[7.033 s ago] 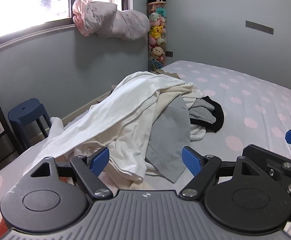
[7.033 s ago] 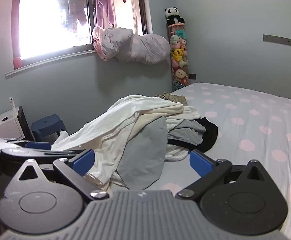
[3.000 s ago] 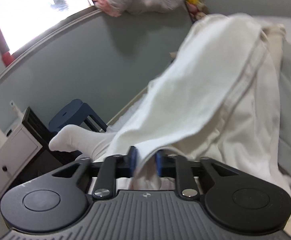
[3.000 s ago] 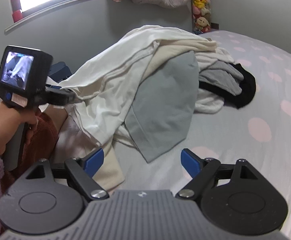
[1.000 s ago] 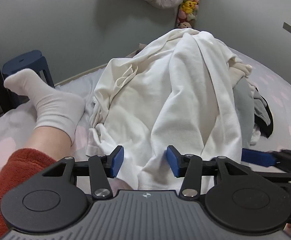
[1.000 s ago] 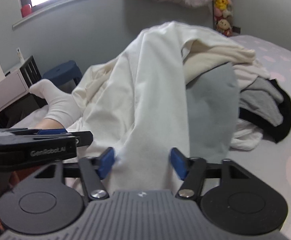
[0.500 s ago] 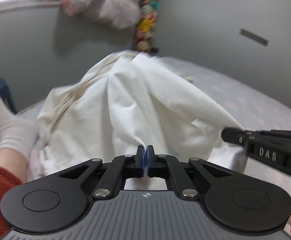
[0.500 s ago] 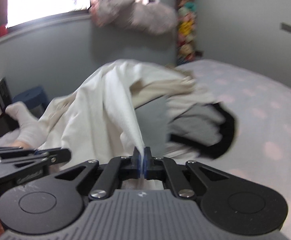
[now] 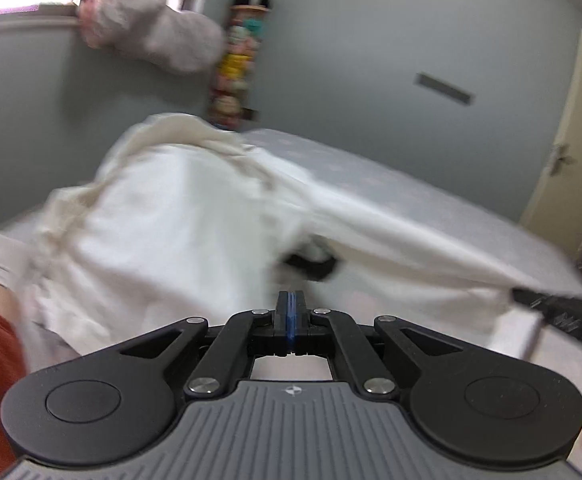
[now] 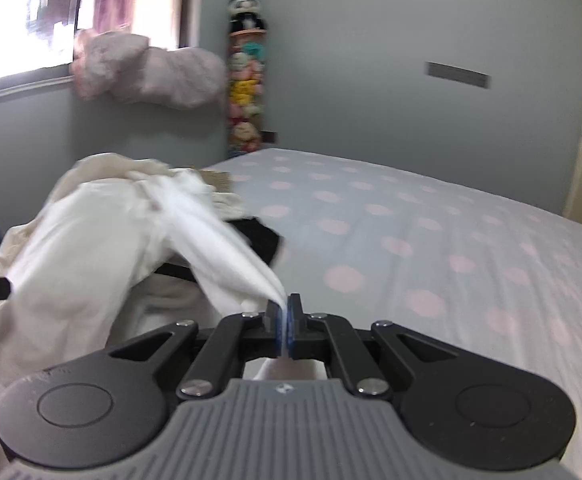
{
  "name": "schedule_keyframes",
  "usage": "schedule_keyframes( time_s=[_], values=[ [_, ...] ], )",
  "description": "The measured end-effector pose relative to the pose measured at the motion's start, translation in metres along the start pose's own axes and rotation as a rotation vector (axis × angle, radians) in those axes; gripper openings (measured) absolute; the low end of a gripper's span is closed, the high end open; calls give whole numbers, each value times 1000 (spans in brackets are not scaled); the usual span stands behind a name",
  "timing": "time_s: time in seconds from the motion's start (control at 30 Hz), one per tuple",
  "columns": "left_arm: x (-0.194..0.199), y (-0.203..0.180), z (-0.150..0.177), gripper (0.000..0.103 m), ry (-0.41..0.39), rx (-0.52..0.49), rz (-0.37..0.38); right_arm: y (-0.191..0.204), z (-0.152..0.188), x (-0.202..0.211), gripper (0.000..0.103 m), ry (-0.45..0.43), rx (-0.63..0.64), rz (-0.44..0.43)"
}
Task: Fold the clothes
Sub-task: 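Grasp the white shirt with the right gripper while the left gripper holds it up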
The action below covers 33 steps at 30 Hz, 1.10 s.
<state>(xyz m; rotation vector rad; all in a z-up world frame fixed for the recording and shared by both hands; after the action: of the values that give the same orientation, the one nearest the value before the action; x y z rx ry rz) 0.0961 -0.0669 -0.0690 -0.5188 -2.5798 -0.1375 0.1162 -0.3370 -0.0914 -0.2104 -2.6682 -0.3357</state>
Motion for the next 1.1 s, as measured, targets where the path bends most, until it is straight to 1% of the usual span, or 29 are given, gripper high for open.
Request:
schedule_keyframes(
  time_s=[0.07,0.1,0.2,0.3,0.4,0.5,0.57,0.67,0.73,0.83,0.9,0.93,1.03,1.1],
  values=[
    [7,-14,-4,0,-10,-43,1,-22,1,12,3,-6,-39,30],
    [7,-18,-5,0,-7,-43,15,-32,1,18,3,-9,-59,45],
    [3,-20,-6,0,4,-42,27,-55,2,32,3,-29,-84,87],
    [0,-13,-3,0,23,-48,11,-71,7,41,3,-26,-86,123],
    [-1,4,6,0,57,-48,-25,-87,18,45,3,-11,-80,169],
    [-5,23,16,0,95,-36,-60,-104,34,40,3,48,-126,187],
    [-8,33,23,0,117,-26,-79,-104,48,34,3,96,-108,191],
    [-14,40,34,0,153,-33,-99,-95,67,23,4,174,-92,158],
    [-18,41,41,2,173,-40,-112,-89,75,19,8,205,-99,132],
    [-23,41,48,5,191,-47,-117,-78,76,15,17,204,-96,111],
    [-26,42,52,6,202,-52,-119,-71,72,11,37,195,-90,99],
    [-28,42,54,6,207,-55,-120,-66,69,9,40,189,-85,90],
    [-37,48,56,10,222,-66,-129,-51,58,0,44,168,-65,60],
    [-42,54,57,12,230,-72,-138,-39,53,-9,52,168,-46,35]
  ],
)
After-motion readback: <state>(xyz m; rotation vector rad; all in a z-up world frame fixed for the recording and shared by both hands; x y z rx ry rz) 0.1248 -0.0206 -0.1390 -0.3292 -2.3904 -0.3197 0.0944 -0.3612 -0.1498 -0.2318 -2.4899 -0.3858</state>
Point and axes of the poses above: each gripper's, at about its wrist camera, not at the fingertips, and x roughly against the way its jaws point, y to its left, z to its underside, the point moved 9 cm from there along -x, roughly the way its jaws point, and after that the axes turned 15 degrees about -x, right-handed, at the moved point
